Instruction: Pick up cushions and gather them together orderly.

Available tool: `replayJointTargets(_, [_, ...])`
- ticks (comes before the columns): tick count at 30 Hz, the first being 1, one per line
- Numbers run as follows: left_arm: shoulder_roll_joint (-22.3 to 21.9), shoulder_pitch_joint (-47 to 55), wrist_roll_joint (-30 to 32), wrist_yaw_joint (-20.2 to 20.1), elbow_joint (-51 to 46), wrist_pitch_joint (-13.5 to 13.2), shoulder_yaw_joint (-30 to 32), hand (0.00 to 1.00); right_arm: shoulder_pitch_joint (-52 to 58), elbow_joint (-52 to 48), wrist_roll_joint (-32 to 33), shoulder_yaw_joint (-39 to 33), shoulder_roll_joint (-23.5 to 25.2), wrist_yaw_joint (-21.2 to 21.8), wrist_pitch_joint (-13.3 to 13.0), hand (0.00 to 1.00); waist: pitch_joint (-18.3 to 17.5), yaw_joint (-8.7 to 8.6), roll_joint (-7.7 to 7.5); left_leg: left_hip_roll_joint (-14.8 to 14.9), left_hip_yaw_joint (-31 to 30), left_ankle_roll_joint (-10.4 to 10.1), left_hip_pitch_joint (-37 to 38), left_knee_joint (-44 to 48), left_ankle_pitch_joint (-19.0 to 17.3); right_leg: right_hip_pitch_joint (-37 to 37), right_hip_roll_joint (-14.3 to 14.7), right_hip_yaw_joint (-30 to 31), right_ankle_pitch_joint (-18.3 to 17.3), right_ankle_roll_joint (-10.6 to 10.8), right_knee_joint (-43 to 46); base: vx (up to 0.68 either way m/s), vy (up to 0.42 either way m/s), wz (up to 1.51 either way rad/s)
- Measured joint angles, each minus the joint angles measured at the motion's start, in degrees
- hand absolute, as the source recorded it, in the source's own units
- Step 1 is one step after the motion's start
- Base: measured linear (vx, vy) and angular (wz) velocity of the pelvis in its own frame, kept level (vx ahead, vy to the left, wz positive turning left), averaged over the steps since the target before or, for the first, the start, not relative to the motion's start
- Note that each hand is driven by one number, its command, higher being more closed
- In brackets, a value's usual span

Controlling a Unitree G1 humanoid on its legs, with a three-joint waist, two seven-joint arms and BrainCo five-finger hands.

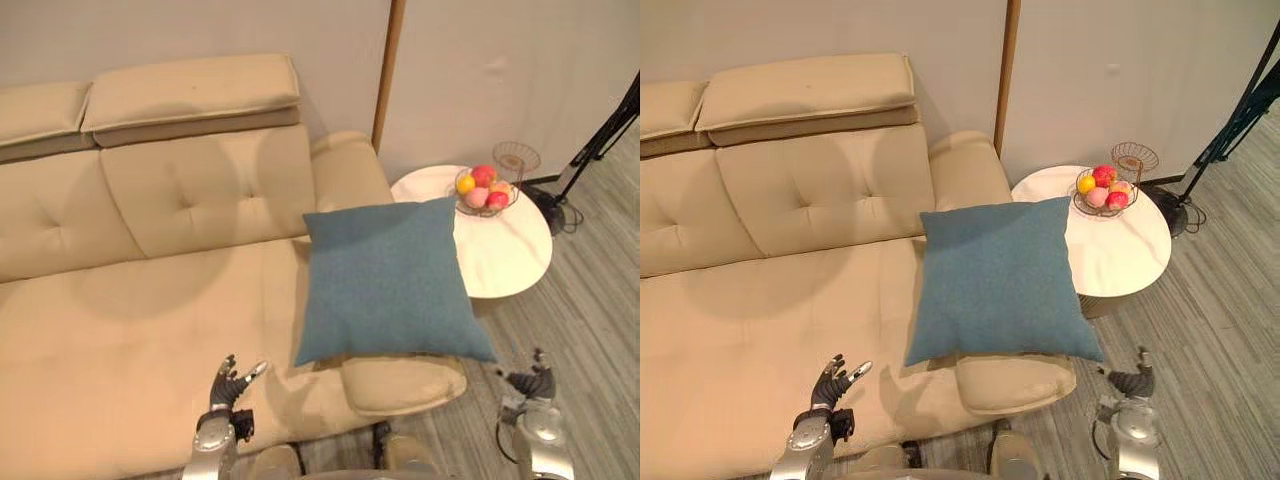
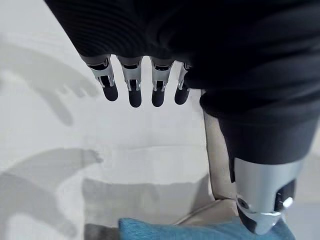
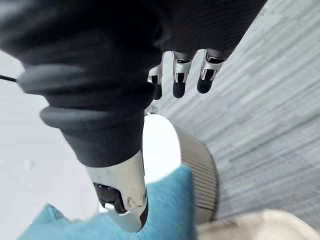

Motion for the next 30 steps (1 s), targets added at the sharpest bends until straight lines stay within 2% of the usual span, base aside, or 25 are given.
replayJointTargets(2, [0.36, -0.97, 0.06, 0.00, -0.49, 0.00, -0.08, 0.00, -0.22, -2.54, -0.06, 0.01, -0.83, 0.07, -0.04, 0.00, -0.27, -0.72, -0.13, -0.23, 0.09, 0.01, 0.32, -2.19, 1.18, 0.10, 0.01, -0.04, 0.77, -0.15, -1.55, 0.04, -0.014, 0.02])
replayJointTargets(5, [1.92, -3.85, 0.08, 0.01, -1.00, 0.00, -1.11, 0.00, -1.27, -4.36, -0.08, 0.51, -2.08, 0.20, -0.05, 0.00, -0.21, -0.75, -0.12, -0.42, 0.15, 0.00, -0.47, -3.93, 2.89, -0.50, 0.07, -0.12, 2.77, -0.19, -4.42, 0.00, 0.003, 0.01])
replayJointTargets(9, [3.64, -9.74, -0.09, 0.12, -1.06, -0.18, -3.58, 0.00, -6.05, -4.24, 0.07, 4.27, -5.67, 0.39, -0.09, 0.00, 0.31, -0.73, -0.06, -0.98, -0.12, 0.31, -5.16, -3.61, 4.29, -3.73, -0.08, -0.17, 4.76, -0.35, -5.55, -0.10, 0.007, 0.05])
replayJointTargets(14, [3.69, -24.74, -2.50, 1.53, -0.60, -1.66, -9.08, 0.00, -20.97, 1.16, 2.20, 12.51, -8.26, 0.39, -0.34, 0.00, 6.58, -0.71, 0.02, -1.72, -1.48, 0.93, -14.30, -0.41, 6.27, -11.05, -0.68, -0.71, 8.38, -0.74, -5.31, -0.20, 0.005, 0.13])
replayJointTargets(18, [3.71, -36.44, -5.37, 2.53, 3.34, -1.91, -11.72, 0.00, -31.26, 7.58, 5.21, 15.06, -8.21, -0.14, -0.36, 0.00, 11.04, -0.71, 0.09, -2.09, -1.93, 0.93, -19.47, 0.56, 7.54, -15.53, -0.95, -0.86, 10.32, -0.86, -4.98, -0.22, -0.008, 0.10])
replayJointTargets(19, [3.73, -40.89, -6.27, 2.85, 6.01, -1.98, -12.32, 1.00, -35.18, 10.12, 5.89, 15.08, -8.21, -0.93, -0.31, 1.00, 12.74, -0.71, 0.03, -2.16, -1.85, 1.13, -20.52, 0.56, 8.28, -16.66, -1.14, -0.58, 10.99, -0.75, -4.98, -0.20, 0.010, -0.02])
replayJointTargets(22, [4.01, -49.68, -8.17, 4.02, 10.82, -2.08, -13.64, 1.00, -42.93, 13.76, 8.09, 16.65, -8.65, -2.49, -0.18, 1.00, 14.72, -1.01, 0.02, -2.28, -1.35, 1.33, -23.35, 0.71, 9.30, -19.65, -1.23, 0.33, 12.73, -0.73, -5.41, -0.14, 0.004, -0.10])
replayJointTargets(25, [3.96, -55.93, -10.23, 4.35, 11.92, -2.16, -14.61, 1.00, -47.83, 14.48, 9.66, 19.24, -9.65, -2.74, -0.19, 1.00, 14.75, -1.17, 0.05, -2.11, -0.66, 1.25, -26.27, -0.26, 10.64, -22.54, -1.03, 1.23, 14.90, -1.07, -7.34, -0.07, -0.010, -0.15])
replayJointTargets(30, [6.33, -58.27, -12.41, 5.39, 11.78, -2.97, -15.90, 1.00, -48.55, 11.01, 11.87, 22.62, -10.39, -2.57, -0.60, 1.00, 15.10, -1.19, 0.19, -1.04, 0.23, 0.83, -25.97, -1.99, 11.70, -23.12, 0.00, 1.90, 15.89, -1.70, -8.51, -0.01, -0.045, -0.13])
